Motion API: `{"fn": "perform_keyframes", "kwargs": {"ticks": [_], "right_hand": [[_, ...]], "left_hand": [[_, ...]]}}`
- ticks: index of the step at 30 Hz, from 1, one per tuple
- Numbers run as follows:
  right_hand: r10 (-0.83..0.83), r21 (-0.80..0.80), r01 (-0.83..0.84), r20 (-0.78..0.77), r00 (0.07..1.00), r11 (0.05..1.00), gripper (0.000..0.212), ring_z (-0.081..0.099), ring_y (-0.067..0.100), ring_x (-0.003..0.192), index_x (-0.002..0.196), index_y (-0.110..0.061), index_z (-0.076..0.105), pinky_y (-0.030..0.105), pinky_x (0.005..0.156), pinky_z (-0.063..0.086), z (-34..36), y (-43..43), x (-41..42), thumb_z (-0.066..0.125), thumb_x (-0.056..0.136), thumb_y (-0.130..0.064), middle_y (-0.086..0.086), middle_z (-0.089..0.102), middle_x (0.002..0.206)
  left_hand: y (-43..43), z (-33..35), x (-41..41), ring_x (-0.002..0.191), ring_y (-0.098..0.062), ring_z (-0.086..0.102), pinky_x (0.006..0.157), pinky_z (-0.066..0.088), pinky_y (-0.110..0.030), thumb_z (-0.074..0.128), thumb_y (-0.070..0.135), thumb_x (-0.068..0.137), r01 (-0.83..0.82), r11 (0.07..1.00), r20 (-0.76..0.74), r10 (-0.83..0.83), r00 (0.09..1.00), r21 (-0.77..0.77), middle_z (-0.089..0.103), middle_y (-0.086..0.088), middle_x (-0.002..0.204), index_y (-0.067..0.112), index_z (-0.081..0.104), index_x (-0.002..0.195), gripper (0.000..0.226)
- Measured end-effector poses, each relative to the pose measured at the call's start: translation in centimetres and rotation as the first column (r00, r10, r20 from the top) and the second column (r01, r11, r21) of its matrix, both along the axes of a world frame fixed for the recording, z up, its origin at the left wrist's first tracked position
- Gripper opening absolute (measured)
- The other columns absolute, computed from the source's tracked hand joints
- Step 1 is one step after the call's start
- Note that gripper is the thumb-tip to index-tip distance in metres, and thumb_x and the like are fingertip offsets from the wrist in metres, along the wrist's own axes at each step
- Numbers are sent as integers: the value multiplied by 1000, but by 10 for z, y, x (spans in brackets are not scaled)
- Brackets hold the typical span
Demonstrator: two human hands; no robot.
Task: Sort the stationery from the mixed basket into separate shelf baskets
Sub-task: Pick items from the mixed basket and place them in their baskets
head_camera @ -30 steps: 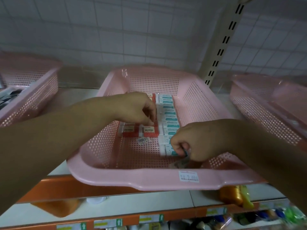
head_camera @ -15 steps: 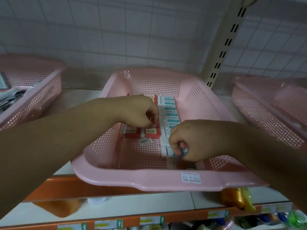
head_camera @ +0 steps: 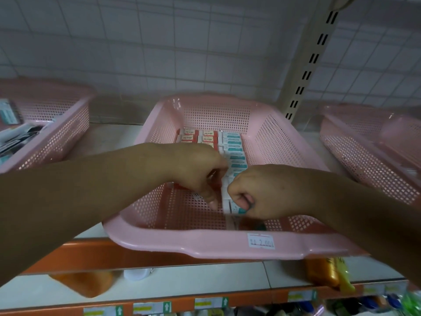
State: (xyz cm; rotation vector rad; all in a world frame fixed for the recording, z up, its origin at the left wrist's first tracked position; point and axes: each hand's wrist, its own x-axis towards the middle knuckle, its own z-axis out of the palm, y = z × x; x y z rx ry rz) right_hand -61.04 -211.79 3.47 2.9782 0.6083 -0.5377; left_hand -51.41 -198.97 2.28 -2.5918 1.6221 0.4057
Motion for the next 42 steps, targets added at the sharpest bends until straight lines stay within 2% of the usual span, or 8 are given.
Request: {"fn": "perform_keyframes", "kwargs": {"ticks": [7,14,20,24,28,32,36,42], "right_hand": [[-52,-8,52,23,998,999,34,38,4,59,61,-24,36,16,51,22,1,-1,-2,61,85,-24,-10,41,64],[-110,30,111,-26,994,993,27,41,4,61,66,-23,41,13,53,28,0,-5,-2,60,84,-16,-10,46,68],[-146,182,155,-64,987,971,15,45,1,67,80,-23,53,10,56,33,6,-6,-3,67,82,-28,-13,50,76],[-201,415,122,152,968,902,14,49,2,80,96,-21,59,19,73,42,19,-7,6,66,83,-23,-11,54,91],[-185,281,75,391,901,957,25,50,9,98,113,-19,56,27,85,41,38,9,26,56,88,-21,-10,50,102],[-114,188,23,493,863,982,36,48,14,111,124,-20,51,31,92,40,51,43,56,53,89,-25,-4,49,118],[-22,150,-75,559,829,986,40,47,23,116,125,-12,52,34,97,37,55,90,90,51,86,-23,8,50,120],[51,149,-158,551,833,976,37,50,25,115,121,-12,55,35,98,39,55,168,139,58,84,-21,9,53,121]], "left_hand": [[-4,-3,-3,80,-13,55,66,43,-24,70,56,69,70,997,121,-73,990,32,60,4,91,20,60,101,50],[-1,2,-1,75,-10,45,65,39,-25,71,54,70,30,999,109,-31,994,11,47,12,79,26,46,81,39],[6,5,-2,89,-17,54,79,49,-34,65,47,78,-11,1000,176,13,984,-15,58,3,100,20,56,101,37],[23,27,0,103,-19,54,84,47,-35,52,29,85,14,983,376,58,925,-185,58,2,108,19,56,109,27],[61,59,7,113,-21,52,89,46,-37,47,30,88,-34,948,469,188,863,-318,56,2,122,23,50,123,36],[121,77,18,113,-23,51,86,47,-38,36,32,87,-84,920,523,291,801,-383,56,0,121,20,52,122,40],[190,84,27,107,-28,54,84,48,-41,30,36,71,-191,907,532,380,757,-376,59,-5,114,17,56,119,58],[291,80,43,114,-23,49,86,45,-35,47,33,90,-344,855,506,510,696,-388,55,-2,123,22,44,134,46]]}}
